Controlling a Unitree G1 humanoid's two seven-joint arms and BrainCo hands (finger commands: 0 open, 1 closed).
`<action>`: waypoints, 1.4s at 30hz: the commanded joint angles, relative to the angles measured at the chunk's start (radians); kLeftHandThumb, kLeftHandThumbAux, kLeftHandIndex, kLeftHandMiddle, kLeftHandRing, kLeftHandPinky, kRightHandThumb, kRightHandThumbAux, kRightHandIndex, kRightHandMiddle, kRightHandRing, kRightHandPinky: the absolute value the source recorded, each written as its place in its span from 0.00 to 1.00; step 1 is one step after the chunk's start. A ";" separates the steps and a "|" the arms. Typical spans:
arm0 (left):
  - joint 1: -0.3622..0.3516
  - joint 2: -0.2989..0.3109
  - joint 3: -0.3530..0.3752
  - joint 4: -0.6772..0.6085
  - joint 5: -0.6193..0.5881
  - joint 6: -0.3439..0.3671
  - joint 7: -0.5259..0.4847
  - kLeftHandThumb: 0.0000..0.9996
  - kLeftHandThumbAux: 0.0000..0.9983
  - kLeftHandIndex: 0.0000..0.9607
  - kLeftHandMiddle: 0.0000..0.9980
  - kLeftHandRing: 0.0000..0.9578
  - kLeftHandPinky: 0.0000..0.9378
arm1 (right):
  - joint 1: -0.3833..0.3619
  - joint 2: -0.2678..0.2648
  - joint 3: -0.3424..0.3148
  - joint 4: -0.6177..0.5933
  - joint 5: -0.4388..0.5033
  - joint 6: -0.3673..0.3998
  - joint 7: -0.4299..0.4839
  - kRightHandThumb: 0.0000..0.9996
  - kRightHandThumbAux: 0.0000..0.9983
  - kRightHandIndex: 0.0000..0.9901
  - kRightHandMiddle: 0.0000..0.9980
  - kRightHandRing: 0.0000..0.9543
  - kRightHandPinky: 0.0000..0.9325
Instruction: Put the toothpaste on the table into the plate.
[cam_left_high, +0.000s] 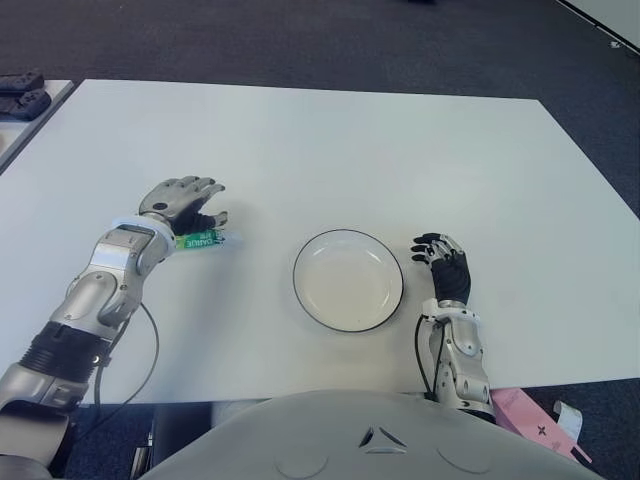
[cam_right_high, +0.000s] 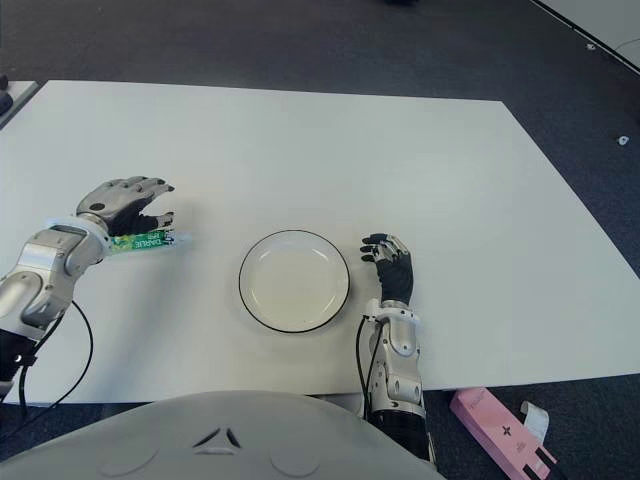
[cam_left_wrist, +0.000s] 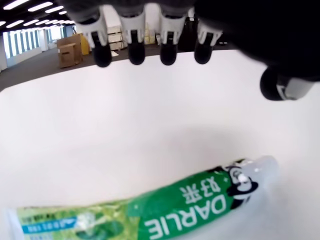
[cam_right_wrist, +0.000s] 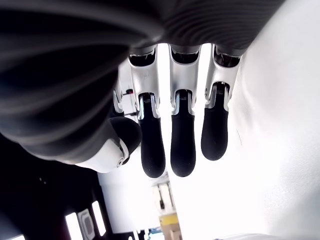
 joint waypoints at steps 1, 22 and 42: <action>0.007 0.034 -0.021 -0.001 -0.033 -0.012 -0.113 0.53 0.15 0.00 0.00 0.00 0.05 | 0.029 0.018 -0.002 0.022 0.001 0.042 -0.004 0.71 0.72 0.43 0.49 0.52 0.54; 0.028 0.135 -0.008 -0.066 -0.141 -0.007 -0.415 0.56 0.15 0.00 0.00 0.00 0.03 | 0.037 0.026 0.001 0.005 -0.007 0.059 -0.020 0.71 0.72 0.43 0.49 0.52 0.54; 0.091 0.228 0.004 -0.066 -0.220 -0.091 -0.452 0.54 0.12 0.00 0.00 0.00 0.01 | 0.049 0.023 0.007 -0.010 -0.012 0.058 -0.014 0.71 0.72 0.43 0.50 0.52 0.54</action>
